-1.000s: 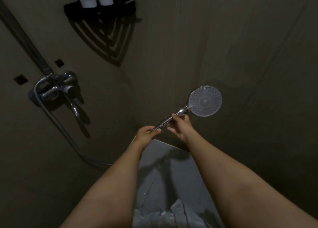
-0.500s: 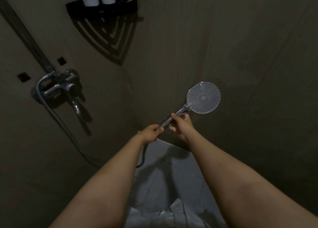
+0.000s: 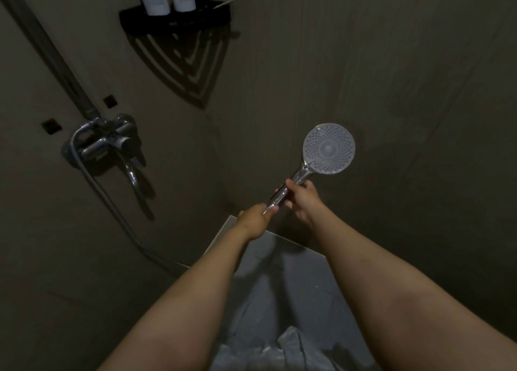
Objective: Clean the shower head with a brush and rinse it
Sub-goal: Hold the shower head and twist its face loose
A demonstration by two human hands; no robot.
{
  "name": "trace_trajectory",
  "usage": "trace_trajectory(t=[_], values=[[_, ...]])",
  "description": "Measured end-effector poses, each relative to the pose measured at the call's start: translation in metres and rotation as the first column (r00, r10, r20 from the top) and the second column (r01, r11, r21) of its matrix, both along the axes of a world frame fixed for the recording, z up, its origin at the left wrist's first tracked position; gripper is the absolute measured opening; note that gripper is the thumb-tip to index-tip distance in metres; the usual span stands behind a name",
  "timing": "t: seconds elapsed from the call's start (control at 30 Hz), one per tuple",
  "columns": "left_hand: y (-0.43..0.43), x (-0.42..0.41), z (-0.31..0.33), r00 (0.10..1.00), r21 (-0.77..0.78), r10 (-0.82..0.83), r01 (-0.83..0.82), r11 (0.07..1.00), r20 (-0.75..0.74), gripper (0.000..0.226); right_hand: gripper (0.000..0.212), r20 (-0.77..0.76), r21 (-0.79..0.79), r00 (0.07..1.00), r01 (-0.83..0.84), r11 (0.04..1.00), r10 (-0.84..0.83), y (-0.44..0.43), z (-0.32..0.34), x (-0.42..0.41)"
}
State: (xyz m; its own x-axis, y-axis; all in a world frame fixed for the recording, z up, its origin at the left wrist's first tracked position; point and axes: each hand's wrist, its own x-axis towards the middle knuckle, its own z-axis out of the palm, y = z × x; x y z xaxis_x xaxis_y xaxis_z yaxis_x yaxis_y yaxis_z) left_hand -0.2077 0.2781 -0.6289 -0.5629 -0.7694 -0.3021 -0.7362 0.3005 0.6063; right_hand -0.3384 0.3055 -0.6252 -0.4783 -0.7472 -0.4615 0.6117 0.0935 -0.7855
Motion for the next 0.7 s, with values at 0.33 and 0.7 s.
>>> trace_trajectory(t=[0.33,0.7], values=[[-0.008,0.004,0.004,0.852,0.545,0.299,-0.019,0.838,-0.429,0.027,0.037,0.032,-0.105,0.999,0.043,0.994,-0.04,0.001,0.014,0.001],[-0.006,0.017,-0.01,0.669,0.479,0.501,-0.239,0.845,-0.549,0.019,0.054,0.242,-0.113,0.944,0.259,0.959,-0.226,0.008,0.003,0.019]])
